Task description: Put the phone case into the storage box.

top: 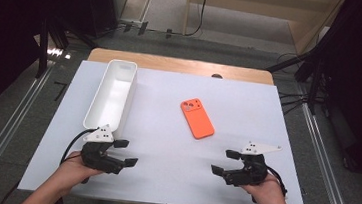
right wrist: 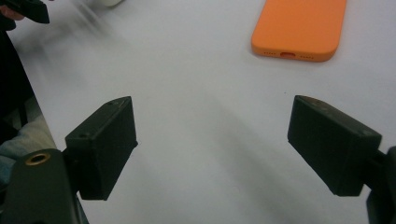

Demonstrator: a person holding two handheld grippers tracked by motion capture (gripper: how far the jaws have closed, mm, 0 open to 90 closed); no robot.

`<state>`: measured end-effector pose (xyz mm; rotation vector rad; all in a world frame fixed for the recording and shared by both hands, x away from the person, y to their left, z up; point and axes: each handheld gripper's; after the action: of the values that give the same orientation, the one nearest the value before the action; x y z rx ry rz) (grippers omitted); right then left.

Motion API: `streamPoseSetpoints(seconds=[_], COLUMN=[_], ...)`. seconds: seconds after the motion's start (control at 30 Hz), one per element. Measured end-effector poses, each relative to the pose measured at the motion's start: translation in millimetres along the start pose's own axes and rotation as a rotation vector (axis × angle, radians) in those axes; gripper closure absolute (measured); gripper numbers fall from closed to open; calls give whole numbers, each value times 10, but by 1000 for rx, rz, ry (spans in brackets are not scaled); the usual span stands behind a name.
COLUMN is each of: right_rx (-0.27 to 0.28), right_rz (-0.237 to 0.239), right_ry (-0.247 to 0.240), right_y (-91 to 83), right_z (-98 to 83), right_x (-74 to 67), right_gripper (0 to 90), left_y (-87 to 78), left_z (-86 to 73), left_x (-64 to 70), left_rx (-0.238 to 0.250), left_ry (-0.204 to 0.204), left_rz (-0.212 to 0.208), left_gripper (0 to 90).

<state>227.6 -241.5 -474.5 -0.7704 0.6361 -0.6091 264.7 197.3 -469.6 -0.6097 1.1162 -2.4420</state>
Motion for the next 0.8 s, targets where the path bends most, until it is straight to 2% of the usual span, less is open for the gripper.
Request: streamPoseSetpoints(seconds=[0.17, 0.23, 0.4, 0.63, 0.67, 0.8], right_rx=[-8, -14, 16, -7, -16, -12], right_rz=[-5, -21, -45, -66, -56, -81], right_ry=[-4, -5, -3, 18, 33, 31], right_y=[-20, -28, -67, -86, -89, -79], right_z=[13, 14, 26, 81, 92, 126], right_x=[36, 52, 98, 164, 169, 218], right_gripper=[145, 145, 145, 145, 145, 145], left_y=[0, 1, 0, 0, 2, -5], left_z=[2, 3, 7, 10, 10, 11], left_x=[-1, -1, -3, 0, 0, -1], left_rx=[1, 1, 2, 6, 9, 6], left_ry=[2, 5, 5, 3, 4, 2], left_rz=[0, -1, -2, -8, -8, -9], left_gripper=[240, 241, 241, 241, 241, 241])
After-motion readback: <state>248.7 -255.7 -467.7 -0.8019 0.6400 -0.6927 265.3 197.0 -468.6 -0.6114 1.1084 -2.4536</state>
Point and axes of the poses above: each handheld gripper's, and its own axes: y roughly forward along the jaws, z roughly out of its top, x roughly to its right, and after that the axes turned 14 degrees about -x, right-handed
